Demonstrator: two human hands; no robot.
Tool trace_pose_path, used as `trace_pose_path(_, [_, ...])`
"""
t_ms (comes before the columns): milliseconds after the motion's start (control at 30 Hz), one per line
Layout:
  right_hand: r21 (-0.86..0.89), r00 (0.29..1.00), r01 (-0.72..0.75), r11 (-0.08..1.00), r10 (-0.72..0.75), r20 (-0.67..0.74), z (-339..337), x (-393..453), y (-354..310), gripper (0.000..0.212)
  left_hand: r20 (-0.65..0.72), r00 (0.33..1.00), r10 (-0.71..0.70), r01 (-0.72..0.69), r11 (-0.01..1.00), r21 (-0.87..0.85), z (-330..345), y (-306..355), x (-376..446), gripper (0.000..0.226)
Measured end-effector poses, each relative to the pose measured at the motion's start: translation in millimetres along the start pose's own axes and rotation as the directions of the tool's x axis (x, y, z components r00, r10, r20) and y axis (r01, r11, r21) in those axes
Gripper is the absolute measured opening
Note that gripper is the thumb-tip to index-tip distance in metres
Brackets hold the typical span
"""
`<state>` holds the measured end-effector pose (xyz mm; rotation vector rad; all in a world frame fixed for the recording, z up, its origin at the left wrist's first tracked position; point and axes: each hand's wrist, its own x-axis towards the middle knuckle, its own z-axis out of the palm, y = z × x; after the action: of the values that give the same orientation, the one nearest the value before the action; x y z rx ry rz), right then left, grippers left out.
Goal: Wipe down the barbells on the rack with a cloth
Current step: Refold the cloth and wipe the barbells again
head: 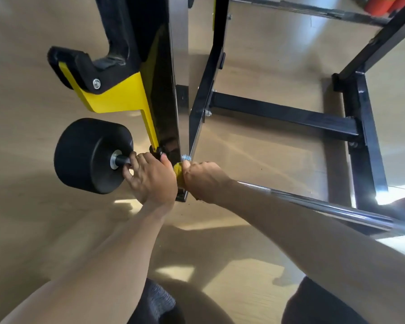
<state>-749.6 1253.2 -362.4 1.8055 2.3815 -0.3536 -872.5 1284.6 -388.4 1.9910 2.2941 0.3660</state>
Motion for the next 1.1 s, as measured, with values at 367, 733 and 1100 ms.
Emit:
trace_pose_path(367, [0.012, 0.996, -0.017, 1.0, 0.016, 0.091, 5.0, -86.6, 75.3, 0.018, 0.021, 1.0, -0.001, 0.002, 0.997, -0.074, -4.2, -1.1, -1.5, 0.046])
trace_pose_path(733, [0.237, 0.949, -0.171, 0.957, 0.095, 0.301, -4.8, -29.1, 45.6, 0.03, 0.039, 0.997, -0.062, 0.065, 0.996, -0.067, -4.3, 7.7, -3.5, 0.044])
trace_pose_path(1100, [0.151, 0.998, -0.064, 0.987, 0.064, 0.004, 8.8, -41.8, 31.6, 0.023, 0.01, 1.0, 0.01, -0.009, 0.994, -0.113, -7.7, -0.6, -3.0, 0.046])
